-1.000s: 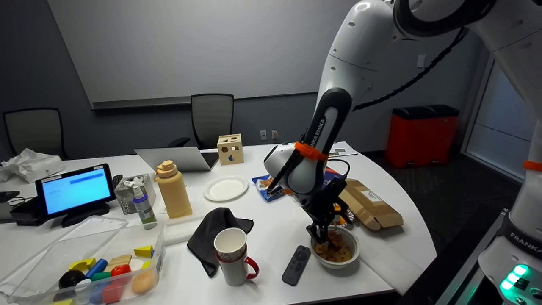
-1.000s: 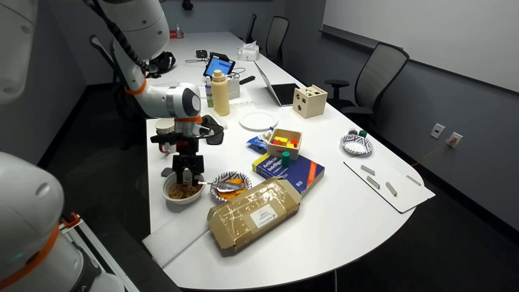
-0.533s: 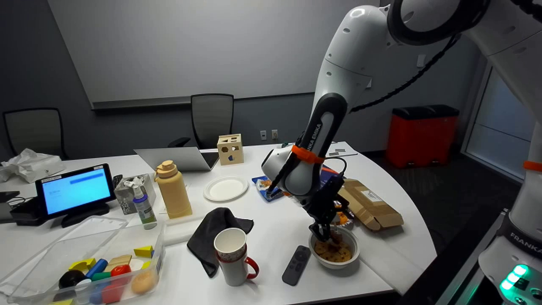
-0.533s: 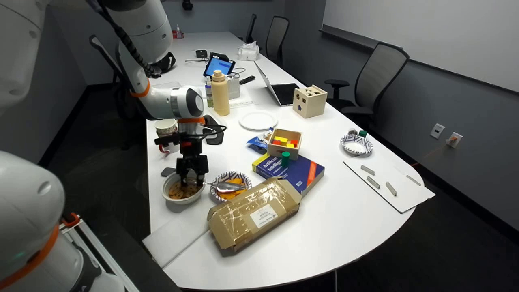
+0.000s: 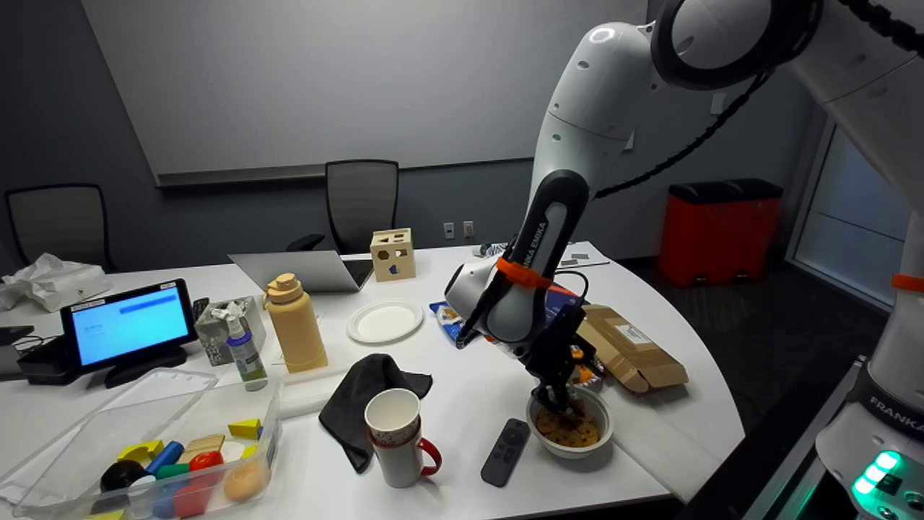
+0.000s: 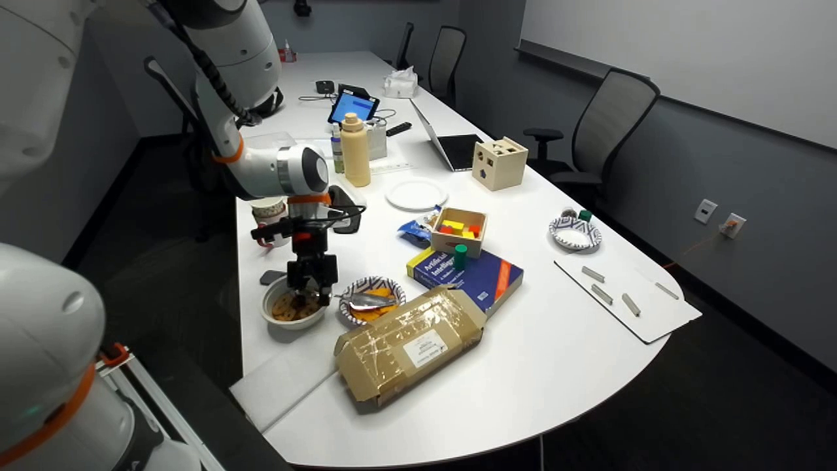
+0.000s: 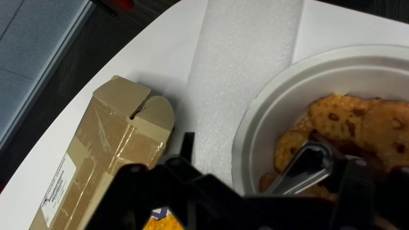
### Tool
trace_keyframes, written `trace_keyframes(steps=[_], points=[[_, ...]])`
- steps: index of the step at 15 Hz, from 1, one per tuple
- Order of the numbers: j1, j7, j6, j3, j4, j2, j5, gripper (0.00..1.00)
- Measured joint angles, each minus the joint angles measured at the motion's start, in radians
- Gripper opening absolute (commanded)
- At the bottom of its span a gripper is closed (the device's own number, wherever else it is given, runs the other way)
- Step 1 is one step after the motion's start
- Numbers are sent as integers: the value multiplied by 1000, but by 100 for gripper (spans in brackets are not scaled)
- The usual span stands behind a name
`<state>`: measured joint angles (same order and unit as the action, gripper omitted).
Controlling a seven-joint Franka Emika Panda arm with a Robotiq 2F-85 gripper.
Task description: Stir the contents of the white plate with blue markings with the silver spatula
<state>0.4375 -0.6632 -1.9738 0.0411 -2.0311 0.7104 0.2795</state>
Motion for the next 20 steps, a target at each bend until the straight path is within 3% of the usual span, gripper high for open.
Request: trace_keyframes(steps=[6,8,20], points=[[6,-6,1,0,14,4,23,11],[10,-8,1,0,19,5,30,0],[23,0,46,7,53,-18,54,1]])
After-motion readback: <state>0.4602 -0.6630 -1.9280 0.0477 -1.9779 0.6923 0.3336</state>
